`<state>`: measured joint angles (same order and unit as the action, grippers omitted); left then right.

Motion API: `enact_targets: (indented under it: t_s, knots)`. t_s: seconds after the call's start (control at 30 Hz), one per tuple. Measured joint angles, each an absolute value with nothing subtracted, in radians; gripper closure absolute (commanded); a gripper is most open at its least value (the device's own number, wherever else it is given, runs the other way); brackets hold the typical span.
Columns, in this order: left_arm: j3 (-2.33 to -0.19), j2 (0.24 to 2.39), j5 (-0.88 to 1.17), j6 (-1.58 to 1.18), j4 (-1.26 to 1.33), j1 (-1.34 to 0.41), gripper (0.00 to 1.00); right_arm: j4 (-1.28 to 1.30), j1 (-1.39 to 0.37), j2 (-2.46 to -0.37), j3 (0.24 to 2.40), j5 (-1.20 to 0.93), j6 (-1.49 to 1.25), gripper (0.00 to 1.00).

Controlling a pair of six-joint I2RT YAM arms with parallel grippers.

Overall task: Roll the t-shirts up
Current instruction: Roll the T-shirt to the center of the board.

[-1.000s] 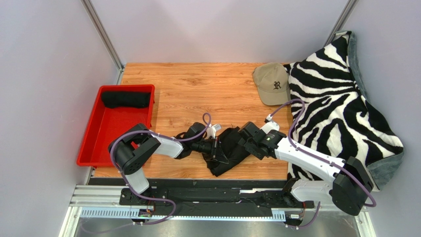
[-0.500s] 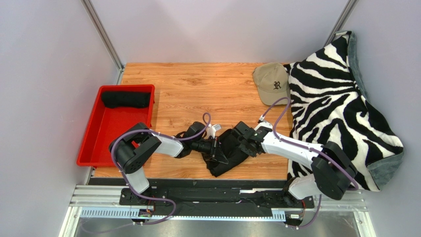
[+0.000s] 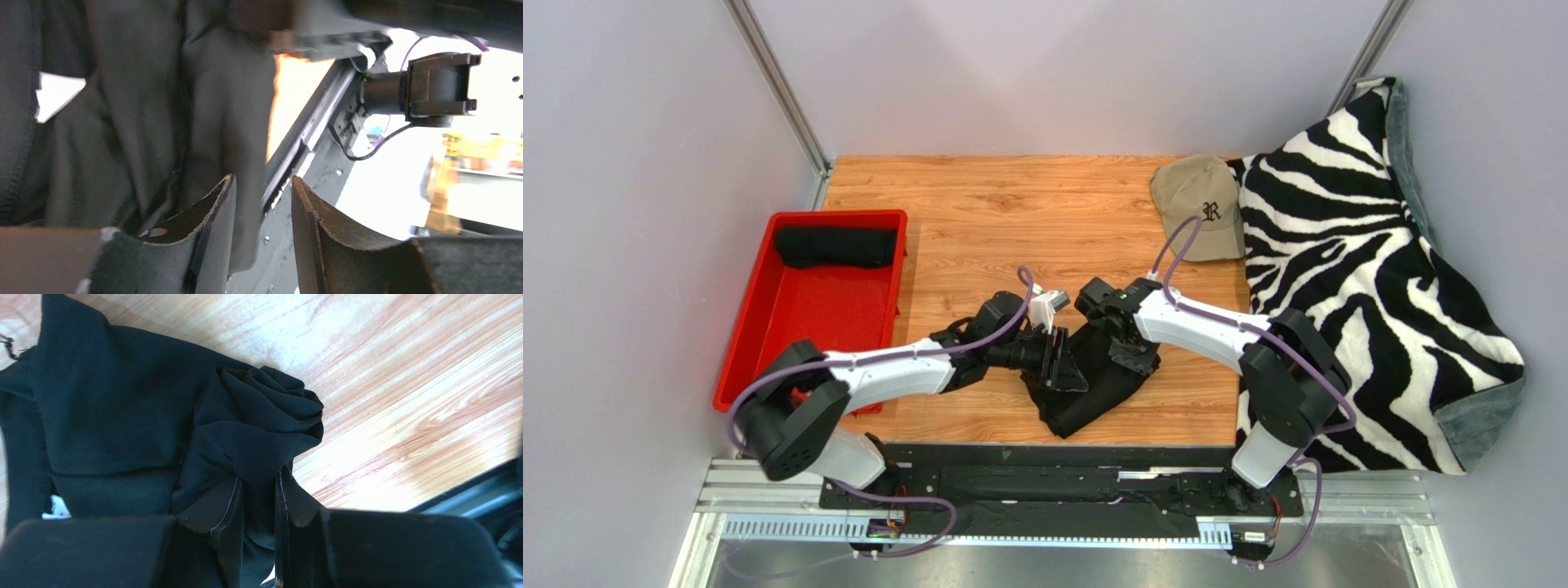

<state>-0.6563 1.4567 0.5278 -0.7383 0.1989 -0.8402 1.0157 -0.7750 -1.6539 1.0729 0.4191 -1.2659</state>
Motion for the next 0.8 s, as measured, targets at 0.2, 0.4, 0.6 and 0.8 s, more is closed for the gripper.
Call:
enact_targets:
  t_s: [0.2,0.4,0.6,0.8]
  knots:
    - [-0.715,1.325,0.254,-0.608,0.063,-1.011,0.50,1.106,-0.763,-1.764,1.184,0.406,-1.194,0.93]
    - [-0.796,1.346,-0.095,-0.487,-0.059,-1.201,0.45,1.176,-0.743,-1.836,1.262,0.391,-1.133,0.93]
    - [-0.862,1.423,-0.367,-0.366,-0.087,-1.391,0.37,1.204,-0.728,-1.867,1.297,0.377,-1.093,0.94]
    - [-0.915,1.522,-0.539,-0.290,-0.100,-1.462,0.36,1.217,-0.715,-1.886,1.316,0.357,-1.068,0.94]
